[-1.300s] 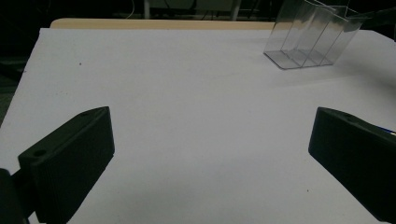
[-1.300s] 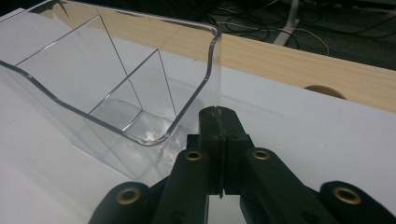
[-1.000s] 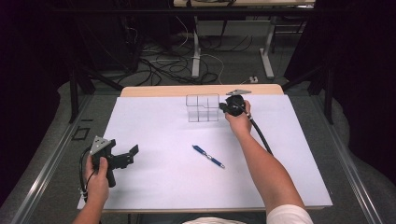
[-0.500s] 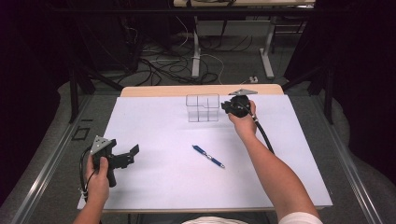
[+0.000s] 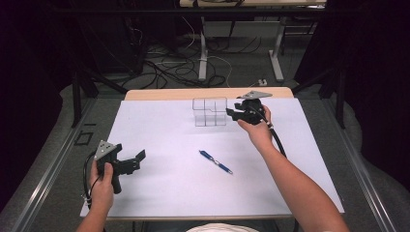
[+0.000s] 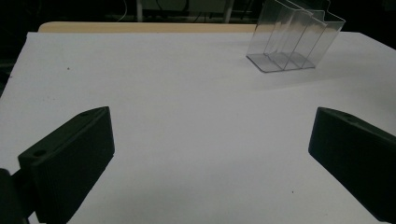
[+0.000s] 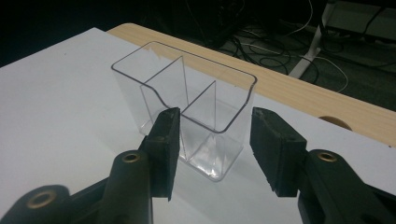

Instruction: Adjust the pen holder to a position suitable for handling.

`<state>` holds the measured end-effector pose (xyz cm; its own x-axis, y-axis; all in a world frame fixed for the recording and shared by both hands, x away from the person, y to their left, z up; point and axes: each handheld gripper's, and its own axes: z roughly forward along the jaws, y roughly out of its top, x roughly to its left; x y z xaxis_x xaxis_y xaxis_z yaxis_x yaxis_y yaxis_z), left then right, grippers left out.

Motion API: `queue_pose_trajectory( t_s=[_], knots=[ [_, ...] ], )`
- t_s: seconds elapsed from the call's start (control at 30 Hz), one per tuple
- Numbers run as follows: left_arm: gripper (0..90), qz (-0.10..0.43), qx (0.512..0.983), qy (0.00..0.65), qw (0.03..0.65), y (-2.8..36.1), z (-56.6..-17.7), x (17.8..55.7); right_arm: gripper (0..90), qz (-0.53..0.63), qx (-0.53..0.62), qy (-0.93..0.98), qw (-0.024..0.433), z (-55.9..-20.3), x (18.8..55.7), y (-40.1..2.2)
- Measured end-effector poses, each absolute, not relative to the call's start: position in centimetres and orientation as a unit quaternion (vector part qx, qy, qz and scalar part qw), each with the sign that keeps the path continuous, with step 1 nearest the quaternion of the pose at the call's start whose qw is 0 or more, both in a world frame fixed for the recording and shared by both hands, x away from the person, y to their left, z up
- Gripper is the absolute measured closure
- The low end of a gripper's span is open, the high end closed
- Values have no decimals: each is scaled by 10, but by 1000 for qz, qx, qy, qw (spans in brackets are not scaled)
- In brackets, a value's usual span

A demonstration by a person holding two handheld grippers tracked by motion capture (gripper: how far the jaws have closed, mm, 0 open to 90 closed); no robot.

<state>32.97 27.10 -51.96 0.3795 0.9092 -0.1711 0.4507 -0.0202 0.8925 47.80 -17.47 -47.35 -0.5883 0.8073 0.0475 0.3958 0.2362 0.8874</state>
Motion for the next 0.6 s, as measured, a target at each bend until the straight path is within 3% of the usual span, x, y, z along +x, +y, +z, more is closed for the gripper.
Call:
queue_pose_trajectory(
  t_s=[0.23, 0.37, 0.6],
  knots=[
    [2, 232, 673, 505, 489, 272, -520, 331, 410, 486, 375, 757, 221, -461, 456, -169],
    [2, 226, 674, 505, 490, 273, -519, 330, 407, 486, 357, 767, 219, -460, 443, -166],
    [2, 213, 669, 503, 504, 270, -515, 328, 402, 511, 346, 767, 175, -461, 417, -160]
  ],
)
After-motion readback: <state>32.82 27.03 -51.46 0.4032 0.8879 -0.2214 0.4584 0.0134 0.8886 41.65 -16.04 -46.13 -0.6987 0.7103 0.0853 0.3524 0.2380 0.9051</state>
